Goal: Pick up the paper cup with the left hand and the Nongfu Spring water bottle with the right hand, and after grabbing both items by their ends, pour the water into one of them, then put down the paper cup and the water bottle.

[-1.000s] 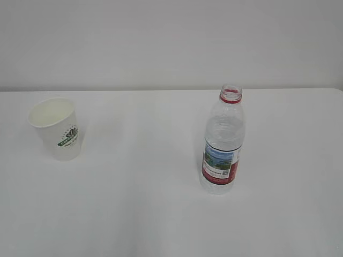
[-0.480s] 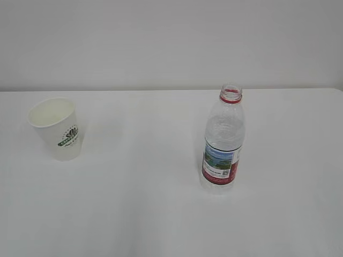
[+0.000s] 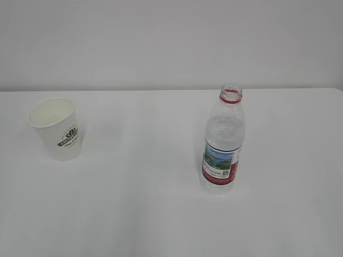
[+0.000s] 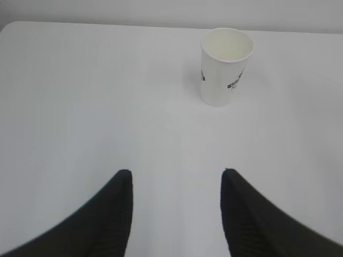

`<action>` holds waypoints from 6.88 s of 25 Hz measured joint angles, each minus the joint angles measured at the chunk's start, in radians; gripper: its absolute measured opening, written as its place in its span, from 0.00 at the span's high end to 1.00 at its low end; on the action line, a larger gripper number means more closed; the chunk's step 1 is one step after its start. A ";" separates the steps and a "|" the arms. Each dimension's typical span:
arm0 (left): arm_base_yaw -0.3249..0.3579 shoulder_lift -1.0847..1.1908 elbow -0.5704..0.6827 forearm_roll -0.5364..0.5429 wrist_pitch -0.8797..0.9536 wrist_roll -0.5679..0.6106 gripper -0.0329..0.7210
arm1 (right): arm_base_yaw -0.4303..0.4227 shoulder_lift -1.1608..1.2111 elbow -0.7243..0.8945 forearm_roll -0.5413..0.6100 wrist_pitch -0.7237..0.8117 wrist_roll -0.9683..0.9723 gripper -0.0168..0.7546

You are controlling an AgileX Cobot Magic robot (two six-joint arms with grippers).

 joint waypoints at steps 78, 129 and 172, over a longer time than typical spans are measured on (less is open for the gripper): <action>0.000 0.588 -0.016 0.050 -0.877 0.000 0.50 | 0.000 0.588 -0.119 -0.053 -0.700 0.000 0.27; -0.010 1.037 -0.200 0.130 -1.117 0.000 0.50 | 0.000 1.041 -0.224 -0.113 -1.117 0.000 0.27; -0.010 1.176 0.103 0.233 -1.550 0.000 0.53 | 0.000 1.153 0.038 -0.113 -1.599 0.000 0.27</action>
